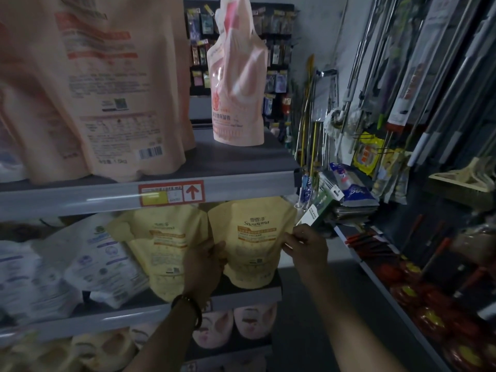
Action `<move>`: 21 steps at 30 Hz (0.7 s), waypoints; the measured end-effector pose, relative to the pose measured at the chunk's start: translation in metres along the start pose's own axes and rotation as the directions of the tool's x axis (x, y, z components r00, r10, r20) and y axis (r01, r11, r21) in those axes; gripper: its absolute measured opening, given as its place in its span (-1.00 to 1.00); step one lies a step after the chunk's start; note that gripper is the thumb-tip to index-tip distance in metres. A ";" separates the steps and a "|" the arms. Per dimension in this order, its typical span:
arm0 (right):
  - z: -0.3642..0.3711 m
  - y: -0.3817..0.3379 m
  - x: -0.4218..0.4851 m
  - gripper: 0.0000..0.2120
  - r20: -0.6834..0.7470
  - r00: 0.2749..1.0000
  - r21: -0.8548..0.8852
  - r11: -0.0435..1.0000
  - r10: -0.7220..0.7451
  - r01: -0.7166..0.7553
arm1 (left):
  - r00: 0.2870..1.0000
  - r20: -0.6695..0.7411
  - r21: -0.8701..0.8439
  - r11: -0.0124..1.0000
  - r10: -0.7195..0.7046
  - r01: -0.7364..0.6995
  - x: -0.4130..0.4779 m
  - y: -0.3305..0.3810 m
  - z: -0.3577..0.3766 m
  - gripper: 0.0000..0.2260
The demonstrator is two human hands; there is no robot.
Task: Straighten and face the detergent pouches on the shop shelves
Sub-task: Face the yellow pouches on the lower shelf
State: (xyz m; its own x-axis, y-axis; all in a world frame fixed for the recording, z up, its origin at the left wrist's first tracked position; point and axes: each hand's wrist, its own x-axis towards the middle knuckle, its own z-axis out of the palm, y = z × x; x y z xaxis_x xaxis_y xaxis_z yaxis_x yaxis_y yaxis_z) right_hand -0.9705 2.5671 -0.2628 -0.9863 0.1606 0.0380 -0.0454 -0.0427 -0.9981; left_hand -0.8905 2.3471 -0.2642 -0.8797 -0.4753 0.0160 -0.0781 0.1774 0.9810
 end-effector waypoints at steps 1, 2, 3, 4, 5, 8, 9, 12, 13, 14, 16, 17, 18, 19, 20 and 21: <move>0.001 0.001 0.004 -0.87 0.002 1.000 -0.011 1.000 -0.008 0.008 | 1.000 -0.003 0.004 1.000 -0.001 0.001 0.003 -0.002 0.001 -0.82; 0.002 0.002 0.007 -0.87 0.008 1.000 -0.021 1.000 -0.021 0.021 | 1.000 -0.008 0.012 1.000 0.006 -0.006 0.007 -0.004 0.002 -0.80; 0.003 0.003 0.011 -0.86 0.017 0.999 -0.034 0.999 -0.031 0.032 | 1.000 -0.018 0.027 1.000 0.011 -0.011 0.010 -0.005 0.003 -0.79; 0.003 0.005 0.013 -0.85 0.030 0.999 -0.047 0.998 -0.041 0.042 | 0.999 -0.025 0.040 0.999 0.021 -0.020 0.013 -0.007 0.003 -0.78; 0.004 0.007 0.015 -0.84 0.041 0.998 -0.065 0.997 -0.049 0.052 | 0.999 -0.030 0.058 0.998 0.031 -0.029 0.014 -0.008 0.002 -0.78; 0.005 0.014 0.016 -0.80 0.065 0.996 -0.114 0.991 -0.058 0.065 | 0.996 -0.033 0.132 0.988 0.084 -0.079 0.016 -0.013 0.000 -0.75; 0.006 0.016 0.015 -0.81 0.071 0.995 -0.139 0.987 -0.066 0.076 | 0.994 -0.028 0.166 0.981 0.107 -0.101 0.015 -0.012 -0.001 -0.73; 0.007 0.017 0.013 -0.84 0.084 0.993 -0.174 0.980 -0.081 0.095 | 0.991 -0.021 0.242 0.962 0.135 -0.126 0.013 -0.008 -0.002 -0.70; 0.007 0.017 0.014 -0.84 0.091 0.993 -0.177 0.980 -0.072 0.087 | 0.991 -0.021 0.267 0.956 0.134 -0.123 0.012 -0.006 -0.002 -0.70; 0.007 0.017 0.015 -0.84 0.096 0.994 -0.179 0.981 -0.059 0.075 | 0.991 -0.019 0.295 0.948 0.134 -0.123 0.012 -0.004 -0.002 -0.70; 0.007 0.016 0.016 -0.89 0.108 0.993 -0.191 0.979 -0.047 0.067 | 0.990 -0.014 0.346 0.929 0.141 -0.128 0.011 0.002 -0.002 -0.71; 0.007 0.017 0.017 -0.93 0.116 0.992 -0.208 0.975 -0.054 0.077 | 0.989 -0.015 0.364 0.922 0.144 -0.129 0.009 0.006 -0.002 -0.72; 0.006 0.017 0.017 -0.96 0.121 0.991 -0.229 0.970 -0.056 0.083 | 0.989 -0.015 0.378 0.917 0.146 -0.129 0.007 0.009 -0.002 -0.74; 0.005 0.017 0.017 -0.95 0.122 0.991 -0.237 0.968 -0.052 0.080 | 0.990 -0.012 0.376 0.918 0.138 -0.123 0.003 0.012 -0.003 -0.78; 0.005 0.014 0.015 -0.90 0.121 0.992 -0.237 0.969 -0.048 0.076 | 0.993 -0.004 0.358 0.927 0.121 -0.111 0.000 0.014 -0.006 -0.83; 0.005 0.012 0.013 -0.83 0.117 0.992 -0.241 0.968 -0.048 0.075 | 0.994 0.006 0.331 0.938 0.108 -0.104 -0.004 0.014 -0.011 -0.88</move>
State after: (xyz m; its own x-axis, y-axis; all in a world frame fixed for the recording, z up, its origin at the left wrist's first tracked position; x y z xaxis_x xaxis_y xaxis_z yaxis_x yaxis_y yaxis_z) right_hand -0.9851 2.5641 -0.2739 -0.9947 0.0464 0.0916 -0.0801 0.2085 -0.9747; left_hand -0.8829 2.3423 -0.2482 -0.8859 -0.4479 0.1206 -0.1370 0.5010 0.8546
